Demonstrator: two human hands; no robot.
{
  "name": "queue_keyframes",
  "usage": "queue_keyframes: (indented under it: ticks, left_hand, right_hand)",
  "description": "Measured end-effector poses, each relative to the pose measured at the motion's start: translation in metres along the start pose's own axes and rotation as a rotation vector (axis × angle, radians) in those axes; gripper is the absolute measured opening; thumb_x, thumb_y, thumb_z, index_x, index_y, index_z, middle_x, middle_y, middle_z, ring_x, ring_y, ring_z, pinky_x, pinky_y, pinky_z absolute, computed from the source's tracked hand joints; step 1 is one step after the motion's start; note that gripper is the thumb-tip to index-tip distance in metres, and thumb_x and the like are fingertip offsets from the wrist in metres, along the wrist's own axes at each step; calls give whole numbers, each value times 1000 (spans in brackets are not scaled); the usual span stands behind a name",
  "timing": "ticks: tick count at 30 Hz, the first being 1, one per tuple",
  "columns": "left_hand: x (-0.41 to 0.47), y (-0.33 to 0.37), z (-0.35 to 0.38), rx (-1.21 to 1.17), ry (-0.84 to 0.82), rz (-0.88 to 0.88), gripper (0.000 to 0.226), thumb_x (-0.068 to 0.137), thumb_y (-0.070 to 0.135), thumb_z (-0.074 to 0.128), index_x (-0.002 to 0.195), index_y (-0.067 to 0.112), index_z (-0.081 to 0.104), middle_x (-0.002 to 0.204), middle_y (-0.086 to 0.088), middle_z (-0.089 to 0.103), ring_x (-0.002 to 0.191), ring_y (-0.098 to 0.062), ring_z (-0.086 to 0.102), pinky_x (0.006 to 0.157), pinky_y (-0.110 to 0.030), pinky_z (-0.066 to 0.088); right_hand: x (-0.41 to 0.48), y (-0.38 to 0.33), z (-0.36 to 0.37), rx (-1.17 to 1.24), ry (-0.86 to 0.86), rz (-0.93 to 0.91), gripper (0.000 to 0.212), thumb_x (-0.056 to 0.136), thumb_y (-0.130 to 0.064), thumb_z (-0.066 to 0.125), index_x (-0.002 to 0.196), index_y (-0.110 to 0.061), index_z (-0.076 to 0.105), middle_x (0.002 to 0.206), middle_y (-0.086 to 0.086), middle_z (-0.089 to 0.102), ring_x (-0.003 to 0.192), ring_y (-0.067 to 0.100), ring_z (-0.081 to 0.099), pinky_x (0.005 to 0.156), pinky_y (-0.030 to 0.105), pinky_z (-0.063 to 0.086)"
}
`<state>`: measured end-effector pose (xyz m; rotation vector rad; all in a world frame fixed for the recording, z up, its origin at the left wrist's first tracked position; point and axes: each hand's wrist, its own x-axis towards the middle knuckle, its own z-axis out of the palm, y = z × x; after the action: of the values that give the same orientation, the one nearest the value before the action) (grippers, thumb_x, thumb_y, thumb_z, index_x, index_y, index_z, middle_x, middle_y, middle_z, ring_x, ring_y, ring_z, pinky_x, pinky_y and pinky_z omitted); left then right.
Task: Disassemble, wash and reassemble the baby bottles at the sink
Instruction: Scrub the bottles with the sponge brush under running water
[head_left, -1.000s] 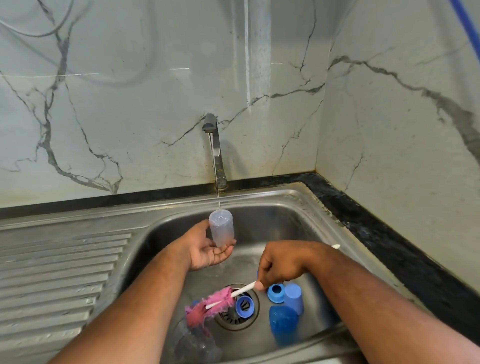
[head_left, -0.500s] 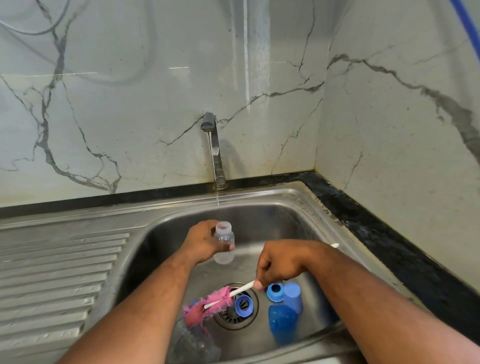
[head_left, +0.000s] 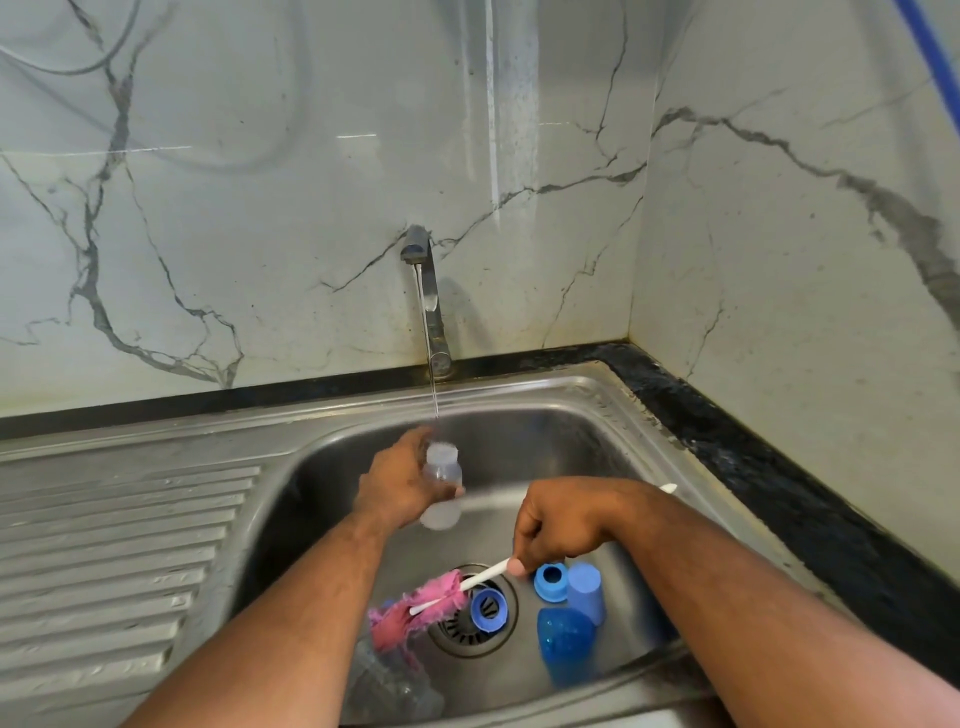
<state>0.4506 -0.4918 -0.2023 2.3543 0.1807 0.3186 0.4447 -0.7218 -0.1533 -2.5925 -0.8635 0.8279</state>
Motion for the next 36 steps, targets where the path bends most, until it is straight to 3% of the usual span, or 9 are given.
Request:
queue_keyframes:
  ticks: [4, 9, 13, 16, 23, 27, 31, 34, 36]
  left_hand:
    - [5, 2, -1, -105, 110, 36, 59, 75, 24, 89, 124, 29, 56, 113, 9, 60, 106, -15, 61, 82, -24, 51]
    - [6, 6, 1, -98, 155, 77, 54, 74, 26, 90, 117, 32, 58, 109, 10, 60, 99, -11, 58, 66, -9, 45]
    - [5, 4, 1, -30, 95, 67, 62, 69, 36, 92, 121, 34, 58, 113, 10, 65, 105, -15, 63, 92, -35, 56]
    - [5, 7, -2, -108, 184, 72, 69, 74, 31, 89, 134, 27, 56, 116, 12, 60, 105, -10, 57, 91, -27, 51]
    - [0, 19, -1, -199, 165, 89, 58, 76, 31, 88, 126, 24, 61, 109, 14, 63, 94, 0, 61, 74, -9, 44]
    - [-2, 25, -2, -217, 159, 163, 53, 75, 30, 88, 122, 29, 63, 109, 16, 63, 95, 6, 58, 81, -14, 49]
    - [3, 30, -10, -485, 233, 86, 55, 83, 36, 82, 134, 35, 59, 122, 8, 67, 107, -10, 64, 91, -32, 57]
    - [0, 34, -13, -919, 56, -54, 40, 98, 32, 65, 137, 35, 57, 131, -2, 64, 111, -26, 67, 91, -45, 59]
    - [-3, 38, -18, -1089, -81, -147, 38, 102, 40, 54, 138, 26, 57, 125, -10, 68, 98, -31, 73, 82, -47, 61]
  right_hand:
    - [1, 0, 0, 3, 9, 6, 27, 88, -46, 76, 100, -22, 80, 98, -1, 77, 84, 12, 61, 88, 36, 56]
    - [1, 0, 0, 0, 8, 10, 27, 87, -47, 77, 99, -23, 81, 99, -3, 78, 102, 22, 70, 97, 40, 56]
    - [1, -1, 1, -10, 1, 2, 28, 87, -47, 76, 101, -23, 80, 100, -4, 77, 105, 23, 70, 98, 42, 56]
    - [0, -1, 0, -11, 4, 1, 28, 87, -47, 76, 100, -23, 80, 99, -3, 77, 103, 21, 70, 96, 41, 57]
    - [-2, -2, 0, -11, 7, -2, 29, 87, -49, 76, 101, -23, 80, 99, -4, 77, 104, 21, 69, 95, 40, 56]
    - [-3, -3, -1, -5, 0, 0, 26, 88, -47, 75, 98, -24, 81, 96, -5, 77, 92, 15, 66, 92, 37, 55]
    - [-2, -3, -1, -8, 6, 4, 25, 87, -47, 76, 97, -25, 81, 98, -4, 77, 94, 14, 67, 94, 39, 55]
    - [-2, -3, -1, -15, -3, 2, 24, 88, -47, 76, 98, -25, 81, 99, -3, 77, 89, 11, 63, 92, 37, 55]
    - [-2, -4, -1, -14, -3, -3, 24, 88, -46, 75, 98, -25, 81, 98, -5, 77, 89, 11, 64, 91, 36, 55]
